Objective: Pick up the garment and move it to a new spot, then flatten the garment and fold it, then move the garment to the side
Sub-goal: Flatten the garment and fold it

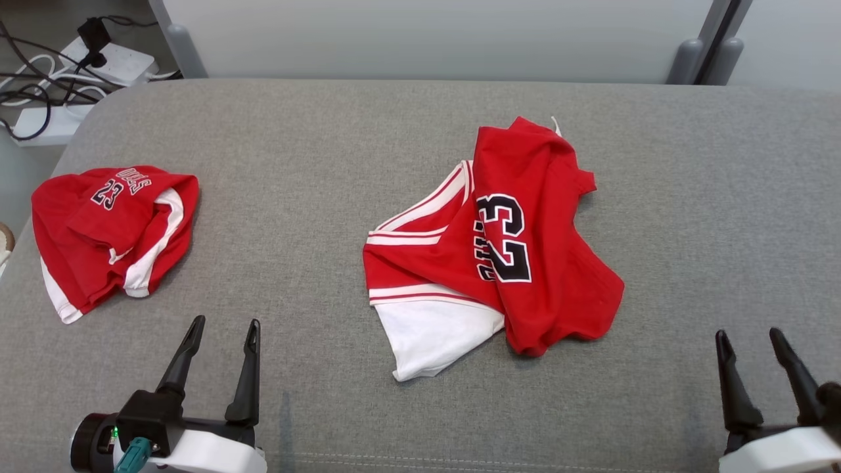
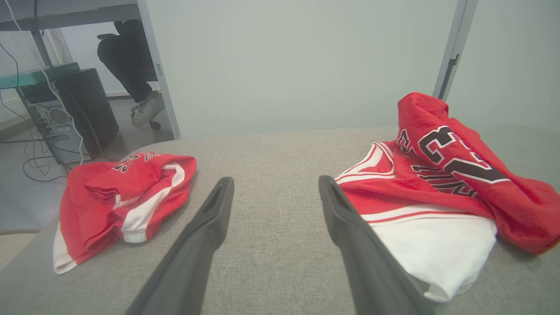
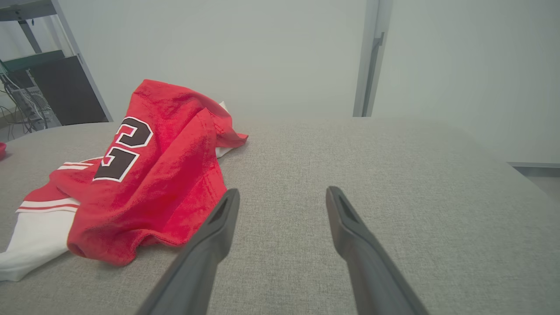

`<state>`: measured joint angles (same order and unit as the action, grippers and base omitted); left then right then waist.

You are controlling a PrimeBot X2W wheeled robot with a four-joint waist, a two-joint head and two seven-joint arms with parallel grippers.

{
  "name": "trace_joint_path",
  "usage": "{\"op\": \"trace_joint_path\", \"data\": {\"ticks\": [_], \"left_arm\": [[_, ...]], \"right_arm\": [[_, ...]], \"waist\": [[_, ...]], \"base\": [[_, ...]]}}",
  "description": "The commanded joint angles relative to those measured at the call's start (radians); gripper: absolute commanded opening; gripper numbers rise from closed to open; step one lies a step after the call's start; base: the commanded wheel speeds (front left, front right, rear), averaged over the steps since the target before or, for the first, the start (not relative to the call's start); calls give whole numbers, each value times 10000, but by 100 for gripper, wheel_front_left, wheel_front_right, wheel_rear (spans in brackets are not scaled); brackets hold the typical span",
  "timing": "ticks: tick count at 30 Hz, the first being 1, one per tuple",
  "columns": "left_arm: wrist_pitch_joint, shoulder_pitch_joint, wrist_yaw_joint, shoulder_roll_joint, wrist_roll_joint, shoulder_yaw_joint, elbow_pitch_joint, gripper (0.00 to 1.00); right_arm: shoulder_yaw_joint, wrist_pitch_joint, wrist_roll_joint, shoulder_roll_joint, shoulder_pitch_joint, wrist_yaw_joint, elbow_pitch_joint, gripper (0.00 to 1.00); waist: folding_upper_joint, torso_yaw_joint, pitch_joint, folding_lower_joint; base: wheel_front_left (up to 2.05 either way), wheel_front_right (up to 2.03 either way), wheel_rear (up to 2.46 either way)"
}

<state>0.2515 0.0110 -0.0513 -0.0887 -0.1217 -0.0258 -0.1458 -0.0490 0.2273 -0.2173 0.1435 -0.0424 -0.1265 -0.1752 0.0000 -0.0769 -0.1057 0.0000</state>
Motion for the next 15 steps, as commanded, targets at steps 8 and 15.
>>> {"op": "trace_joint_path", "data": {"ticks": [8, 15], "left_arm": [[102, -955, 6, -97, 56, -74, 235, 100], [102, -1399, -73, 54, -6, -375, 71, 100]], "right_arm": [[1075, -839, -371, 1103, 1790, -42, -797, 100], [2402, -1564, -1185, 1670, 2860, -42, -2325, 100]], "waist": [[0, -533, -569, 0], [0, -1111, -1047, 0]], "base": [[0, 0, 0], [0, 0, 0]]}}
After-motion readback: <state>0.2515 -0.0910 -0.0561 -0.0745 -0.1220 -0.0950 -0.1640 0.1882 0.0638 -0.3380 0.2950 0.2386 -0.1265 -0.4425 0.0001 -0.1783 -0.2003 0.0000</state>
